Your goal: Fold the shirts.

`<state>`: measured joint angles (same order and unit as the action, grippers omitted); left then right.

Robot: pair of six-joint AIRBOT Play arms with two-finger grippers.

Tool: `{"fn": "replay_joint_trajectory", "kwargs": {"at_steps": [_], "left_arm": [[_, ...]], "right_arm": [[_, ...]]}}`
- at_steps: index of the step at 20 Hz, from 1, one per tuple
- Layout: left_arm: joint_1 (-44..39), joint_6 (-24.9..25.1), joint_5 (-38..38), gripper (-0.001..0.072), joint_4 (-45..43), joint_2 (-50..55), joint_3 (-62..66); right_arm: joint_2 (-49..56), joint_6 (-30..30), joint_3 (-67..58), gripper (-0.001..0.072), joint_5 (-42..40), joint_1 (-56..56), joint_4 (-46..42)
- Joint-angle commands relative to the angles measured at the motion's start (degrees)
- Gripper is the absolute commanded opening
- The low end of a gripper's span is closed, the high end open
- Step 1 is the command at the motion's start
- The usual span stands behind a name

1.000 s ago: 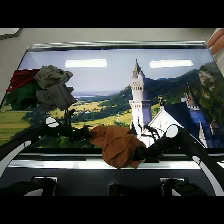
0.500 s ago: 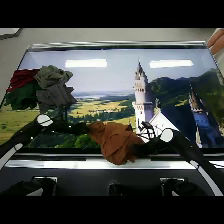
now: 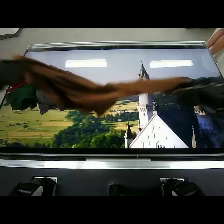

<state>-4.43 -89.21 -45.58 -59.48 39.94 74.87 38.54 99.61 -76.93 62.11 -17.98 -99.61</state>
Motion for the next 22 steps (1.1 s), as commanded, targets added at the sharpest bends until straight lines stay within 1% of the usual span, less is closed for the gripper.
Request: {"fn": "replay_joint_trajectory", "kwargs": {"at_steps": [1, 3, 5, 7, 8, 10, 11, 12, 13, 14, 15, 17, 18, 20, 22], "left_arm": [[1.4, -3.8, 2.3, 0.0028, 0.6, -6.4, 8.8], [1.4, -3.8, 3.0, 0.0028, 0.3, -7.9, 12.0], [1.4, -3.9, 5.2, 0.0028, -2.0, -8.3, 14.7], [1.4, -4.1, 5.6, 0.0027, -7.9, -8.3, 15.9], [1.4, -5.5, 5.1, 0.0027, -11.6, -8.0, 15.9], [1.7, -7.5, -0.1, 0.0028, -20.1, -6.0, 15.9], [2.0, -7.5, -4.7, 0.0028, -23.7, -4.0, 15.8], [2.1, -7.4, -9.0, 0.0029, -26.6, -1.4, 15.5], [2.1, -7.3, -12.6, 0.0028, -29.4, 1.6, 14.5], [2.1, -6.8, -13.9, 0.0028, -30.8, 4.7, 12.9], [2.1, -5.0, -13.6, 0.0028, -30.8, 8.1, 10.8], [2.1, -3.8, -13.2, 0.0028, -29.6, 15.6, 7.2], [2.1, -3.8, -13.1, 0.0028, -28.9, 19.6, 5.8], [2.1, -3.7, -11.9, 0.0028, -26.1, 28.5, 4.0], [2.1, -2.2, -8.4, 0.0028, -22.3, 37.4, 4.2]], "right_arm": [[-3.8, 2.9, -11.3, 0.0036, -1.8, 0.0, -0.9], [-4.0, 2.9, -14.5, 0.0036, -2.6, 0.0, -0.3], [-4.0, 3.0, -16.7, 0.0036, -2.2, 0.0, -1.9], [-4.0, 4.1, -17.3, 0.0036, 1.3, 0.0, -4.5], [-3.9, 5.1, -17.3, 0.0036, 4.5, 0.0, -5.3], [-2.2, 5.5, -17.3, 0.0036, 15.4, 0.0, -6.4], [-0.6, 5.7, -17.3, 0.0036, 22.3, 0.0, -6.5], [1.8, 7.3, -17.3, 0.0037, 31.6, 0.0, -5.8], [4.2, 8.2, -16.2, 0.0038, 38.7, 0.0, -5.5], [6.4, 8.0, -13.6, 0.0038, 44.0, 0.0, -4.5], [7.1, 7.8, -9.2, 0.0038, 43.4, 0.0, -2.3], [7.1, 9.9, 2.3, 0.0038, 37.9, 0.0, 1.4], [7.3, 11.5, 8.7, 0.0039, 33.6, 0.0, 2.3], [8.7, 13.8, 20.5, 0.0039, 22.2, 0.0, 3.0], [12.9, 15.8, 28.2, 0.0039, 13.6, 0.0, 2.9]]}}
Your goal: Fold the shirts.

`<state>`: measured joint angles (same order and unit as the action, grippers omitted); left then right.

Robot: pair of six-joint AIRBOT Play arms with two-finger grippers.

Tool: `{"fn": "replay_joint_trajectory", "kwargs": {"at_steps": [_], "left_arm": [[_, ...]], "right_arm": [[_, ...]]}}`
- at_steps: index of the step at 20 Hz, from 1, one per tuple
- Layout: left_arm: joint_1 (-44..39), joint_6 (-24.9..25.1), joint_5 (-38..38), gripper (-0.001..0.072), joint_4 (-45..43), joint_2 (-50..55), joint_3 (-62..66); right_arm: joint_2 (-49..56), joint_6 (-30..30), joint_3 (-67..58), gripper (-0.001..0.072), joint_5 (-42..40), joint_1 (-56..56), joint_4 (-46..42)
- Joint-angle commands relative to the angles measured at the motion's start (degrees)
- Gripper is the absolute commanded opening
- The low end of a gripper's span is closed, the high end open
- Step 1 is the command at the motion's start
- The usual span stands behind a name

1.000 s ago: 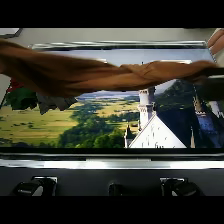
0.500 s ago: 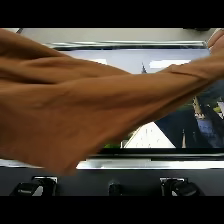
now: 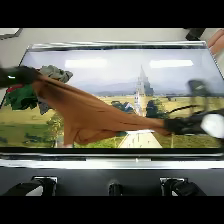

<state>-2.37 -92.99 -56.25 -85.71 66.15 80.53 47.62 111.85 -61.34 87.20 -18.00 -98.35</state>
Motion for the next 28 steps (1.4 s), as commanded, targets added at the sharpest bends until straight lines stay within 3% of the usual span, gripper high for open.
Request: {"fn": "replay_joint_trajectory", "kwargs": {"at_steps": [1, 5, 7, 10, 13, 14, 15, 17, 19, 20, 22, 24, 28], "left_arm": [[0.0, 1.5, 3.8, 0.0029, 6.8, 15.1, -1.1], [-0.1, 1.5, 3.6, 0.003, 17.2, 24.4, 0.0], [-0.2, 2.2, 2.1, 0.003, 18.3, 25.4, 0.0], [0.5, 8.3, -0.4, 0.003, 18.2, 24.3, 0.5], [1.4, 8.9, -4.5, 0.003, 18.6, 23.3, 1.5], [1.2, 8.9, -6.1, 0.003, 19.8, 23.4, 1.5], [0.8, 9.1, -7.5, 0.003, 20.7, 23.7, 1.5], [-0.3, 9.1, -8.9, 0.003, 20.8, 24.2, 1.5], [-0.5, 9.2, -9.3, 0.003, 20.8, 24.1, 1.5], [-0.4, 9.6, -9.5, 0.003, 20.8, 24.2, 1.5], [-0.2, 10.8, -9.6, 0.003, 20.8, 24.2, 1.5], [0.0, 10.8, -9.8, 0.003, 20.8, 24.2, 1.5], [0.0, 10.8, -9.9, 0.003, 20.8, 24.2, 1.5]], "right_arm": [[6.6, 3.6, 14.1, 0.0039, -14.2, 0.4, 1.7], [15.2, 6.0, 13.7, 0.0039, -23.5, 4.7, 1.5], [15.4, 7.4, 13.6, 0.0038, -28.0, 7.9, 1.5], [15.4, 7.5, 10.0, 0.0038, -31.7, 15.5, 0.3], [15.4, 7.3, 5.4, 0.0042, -38.3, 22.6, 3.4], [15.5, 6.9, 5.4, 0.0071, -40.1, 22.8, 5.7], [16.3, 5.6, 5.4, 0.0175, -40.2, 22.4, 9.2], [18.0, -1.9, 5.4, 0.0524, -38.8, 22.0, 20.7], [17.2, -14.6, 5.4, 0.0574, -32.3, 22.1, 37.4], [16.9, -18.2, 5.4, 0.0578, -25.7, 22.1, 43.3], [17.2, -21.4, 8.4, 0.0632, -20.6, 18.3, 43.1], [18.9, -18.1, 14.8, 0.0629, -22.3, 12.8, 42.1], [25.8, -20.2, 19.3, 0.0627, -39.1, 2.2, 53.9]]}}
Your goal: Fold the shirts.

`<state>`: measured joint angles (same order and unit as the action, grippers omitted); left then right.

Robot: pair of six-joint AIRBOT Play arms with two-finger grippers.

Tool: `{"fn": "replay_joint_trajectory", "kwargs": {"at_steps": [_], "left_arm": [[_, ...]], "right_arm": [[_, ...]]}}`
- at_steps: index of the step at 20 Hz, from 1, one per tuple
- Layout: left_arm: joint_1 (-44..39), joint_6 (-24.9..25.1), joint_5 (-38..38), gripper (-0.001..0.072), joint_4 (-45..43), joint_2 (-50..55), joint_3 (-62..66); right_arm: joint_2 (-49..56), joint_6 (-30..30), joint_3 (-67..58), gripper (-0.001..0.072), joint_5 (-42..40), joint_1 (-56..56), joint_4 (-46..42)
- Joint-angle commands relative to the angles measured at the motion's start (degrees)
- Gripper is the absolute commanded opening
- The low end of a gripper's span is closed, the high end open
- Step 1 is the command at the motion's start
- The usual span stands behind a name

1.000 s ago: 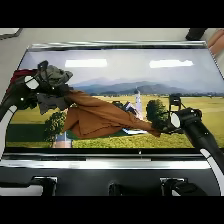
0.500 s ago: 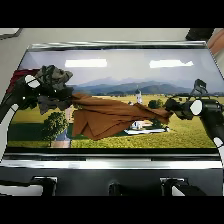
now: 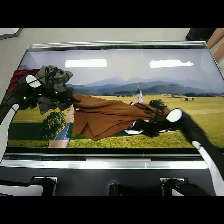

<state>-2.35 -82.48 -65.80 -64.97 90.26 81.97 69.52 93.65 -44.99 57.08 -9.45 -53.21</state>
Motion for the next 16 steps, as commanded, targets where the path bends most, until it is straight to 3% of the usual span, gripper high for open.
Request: {"fn": "replay_joint_trajectory", "kwargs": {"at_steps": [1, 6, 9, 10, 11, 12, 14, 16], "left_arm": [[0.0, 0.2, -0.5, 0.003, 0.0, 0.0, 0.1], [0.2, 0.2, -0.9, 0.003, 0.1, -0.1, 0.1], [0.2, 0.2, -0.9, 0.003, 0.1, -0.2, 0.1], [0.2, 0.2, -0.9, 0.003, 0.1, -0.3, 0.1], [0.2, 0.2, -0.9, 0.003, 0.1, -0.4, 0.1], [0.2, 0.2, -1.1, 0.003, 0.1, -0.5, 0.1], [0.3, 0.3, -1.4, 0.003, 0.1, -1.7, 0.2], [0.5, 4.7, -0.6, 0.003, 0.1, -5.1, 1.7]], "right_arm": [[5.5, -2.0, 2.9, 0.0626, -12.4, -7.8, 12.0], [11.4, -6.3, 2.4, 0.0577, -21.1, -11.1, 29.4], [14.0, -4.5, 1.4, 0.0546, -22.3, -12.6, 31.1], [15.0, -3.5, 1.1, 0.0477, -21.8, -13.3, 31.4], [15.5, -3.0, 0.9, 0.034, -21.2, -13.6, 31.6], [15.2, -3.5, 0.8, 0.0033, -20.5, -13.6, 31.5], [12.7, -7.9, -0.2, 0.0036, -18.0, -12.6, 28.7], [6.9, -9.0, -3.8, 0.0036, -12.5, -9.6, 16.7]]}}
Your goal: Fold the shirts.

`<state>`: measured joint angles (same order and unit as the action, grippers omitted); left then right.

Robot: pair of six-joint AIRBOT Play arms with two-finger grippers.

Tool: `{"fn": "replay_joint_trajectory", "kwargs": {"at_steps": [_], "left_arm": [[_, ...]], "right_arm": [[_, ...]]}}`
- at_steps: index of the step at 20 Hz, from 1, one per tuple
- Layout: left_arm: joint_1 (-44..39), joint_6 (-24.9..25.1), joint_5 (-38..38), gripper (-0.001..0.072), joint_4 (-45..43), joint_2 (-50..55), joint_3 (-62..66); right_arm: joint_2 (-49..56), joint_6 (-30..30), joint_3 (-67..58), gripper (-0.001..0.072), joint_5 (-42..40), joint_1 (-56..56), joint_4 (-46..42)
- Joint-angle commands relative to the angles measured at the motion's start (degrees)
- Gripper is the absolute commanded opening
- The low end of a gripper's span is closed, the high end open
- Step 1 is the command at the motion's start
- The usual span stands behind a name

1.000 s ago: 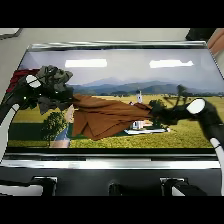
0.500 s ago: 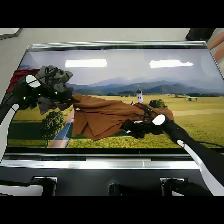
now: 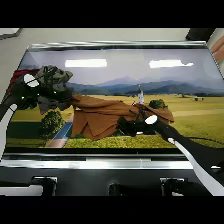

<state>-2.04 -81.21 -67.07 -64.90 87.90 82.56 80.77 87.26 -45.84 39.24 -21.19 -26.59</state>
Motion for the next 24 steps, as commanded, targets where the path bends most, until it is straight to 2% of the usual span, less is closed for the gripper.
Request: {"fn": "replay_joint_trajectory", "kwargs": {"at_steps": [1, 3, 5, 6, 8, 9, 10, 12, 14, 19, 21, 24], "left_arm": [[0.3, 6.5, 1.5, 0.0029, 0.1, -5.7, 3.1], [0.3, 8.1, 4.7, 0.0029, 0.3, -12.8, 8.5], [1.0, 4.9, 9.3, 0.0029, 0.1, -21.2, 14.5], [2.4, 1.1, 10.1, 0.0029, -1.5, -25.2, 17.3], [5.7, -12.4, 7.9, 0.0029, -11.3, -32.3, 19.5], [7.5, -18.6, 4.2, 0.0029, -15.2, -35.5, 19.4], [8.7, -20.2, 0.2, 0.0029, -15.1, -37.6, 19.3], [8.5, -19.8, -4.9, 0.0029, -10.1, -39.8, 19.2], [7.9, -18.0, -6.7, 0.003, -8.2, -41.4, 19.2], [8.0, -15.0, -17.8, 0.003, -16.1, -42.4, 18.0], [8.0, -13.4, -18.3, 0.003, -16.6, -42.2, 13.4], [7.9, -13.0, -16.1, 0.0029, -14.7, -42.2, -2.3]], "right_arm": [[-8.5, -2.6, -6.0, 0.0036, 9.0, 4.4, -18.0], [-17.6, -2.5, -13.9, 0.0036, 16.7, 10.2, -29.0], [-27.7, -2.4, -24.7, 0.0036, 22.2, 16.9, -34.2], [-32.8, -2.4, -30.7, 0.0036, 24.0, 20.3, -35.4], [-41.6, -1.0, -39.9, 0.0035, 24.6, 25.4, -39.6], [-45.1, 1.6, -42.1, 0.0035, 24.4, 26.9, -41.7], [-48.0, 4.5, -42.7, 0.0035, 24.1, 27.8, -42.5], [-50.3, 6.8, -42.7, 0.0036, 28.2, 27.9, -42.6], [-50.1, 6.5, -42.7, 0.0037, 34.3, 27.9, -43.4], [-49.6, 6.4, -42.7, 0.0037, 47.1, 27.9, -51.0], [-47.8, 7.2, -41.2, 0.0037, 55.3, 27.9, -52.0], [-47.2, 8.3, -28.5, 0.0038, 60.2, 27.9, -45.3]]}}
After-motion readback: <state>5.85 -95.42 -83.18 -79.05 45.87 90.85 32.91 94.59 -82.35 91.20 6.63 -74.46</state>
